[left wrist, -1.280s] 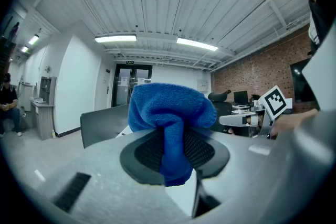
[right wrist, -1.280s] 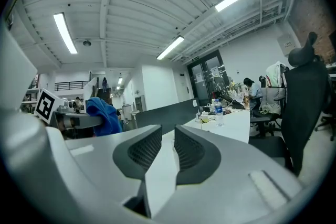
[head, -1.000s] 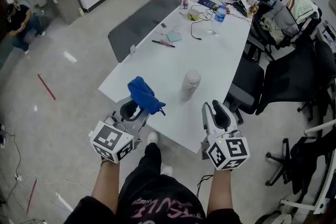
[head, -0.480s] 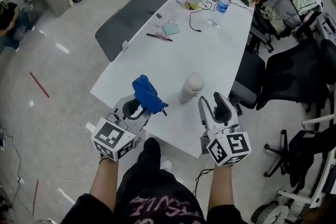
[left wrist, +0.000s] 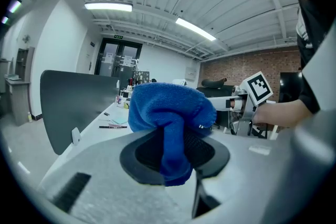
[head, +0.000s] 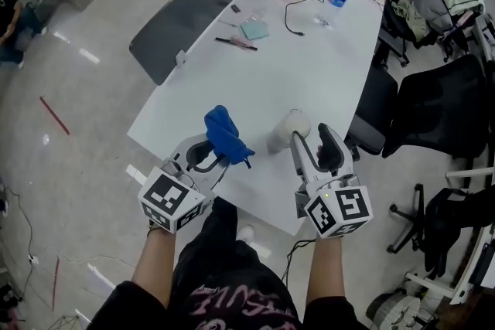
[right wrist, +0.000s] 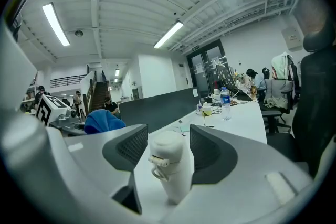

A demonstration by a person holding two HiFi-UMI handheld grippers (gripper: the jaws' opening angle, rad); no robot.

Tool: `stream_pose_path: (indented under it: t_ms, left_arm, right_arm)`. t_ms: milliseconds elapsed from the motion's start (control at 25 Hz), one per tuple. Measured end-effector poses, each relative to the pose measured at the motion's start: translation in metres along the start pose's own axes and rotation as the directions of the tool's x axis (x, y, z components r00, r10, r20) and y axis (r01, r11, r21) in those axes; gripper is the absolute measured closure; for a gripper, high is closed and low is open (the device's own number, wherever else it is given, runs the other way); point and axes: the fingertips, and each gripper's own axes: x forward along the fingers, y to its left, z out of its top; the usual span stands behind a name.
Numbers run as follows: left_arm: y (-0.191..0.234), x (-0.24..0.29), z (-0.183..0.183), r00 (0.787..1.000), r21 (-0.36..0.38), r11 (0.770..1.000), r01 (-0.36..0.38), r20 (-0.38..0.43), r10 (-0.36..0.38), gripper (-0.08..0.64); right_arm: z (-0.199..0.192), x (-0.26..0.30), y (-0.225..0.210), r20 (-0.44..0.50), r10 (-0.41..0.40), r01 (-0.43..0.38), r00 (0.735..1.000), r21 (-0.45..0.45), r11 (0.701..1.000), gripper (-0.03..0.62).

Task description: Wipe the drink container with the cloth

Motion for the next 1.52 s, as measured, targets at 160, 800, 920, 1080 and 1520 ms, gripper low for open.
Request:
stream_pose_path:
  t_ms: [160,800,920,1080,1520]
  left_arm:
    - [0.001,0.008,-0.007,1.000,0.001,1.000,0.024,-0.019,-0.024,0.466]
    - [0.001,0.036,-0.009,0.996,0.004,0.997,0.081,-0.028,-0.081,0.466]
    - [-0.004,0.043,-0.005,0.994,0.028,0.994,0.110,-0.031,-0.109,0.466]
    - [-0.011,0.057,-0.001,0.987,0.071,0.985,0.159,-0.050,-0.156,0.466]
    - [-0.031,0.090,-0.016,0.949,0.172,0.939,0.299,-0.152,-0.275,0.466]
  right_arm:
    - [-0.006,0.010,-0.001,-0.016,0.011,-0.011,1.000,0.007,1.000,0.339]
    - [-0.017,0.023,-0.002,-0.043,0.033,-0.032,0.999,0.023,0.999,0.334]
    - [-0.017,0.023,-0.002,-0.044,0.036,-0.035,0.998,0.021,0.999,0.334]
    - [-0.017,0.025,-0.003,-0.047,0.035,-0.034,0.998,0.022,0.999,0.334]
    - [-0.017,0.028,-0.002,-0.056,0.043,-0.042,0.998,0.013,0.999,0.334]
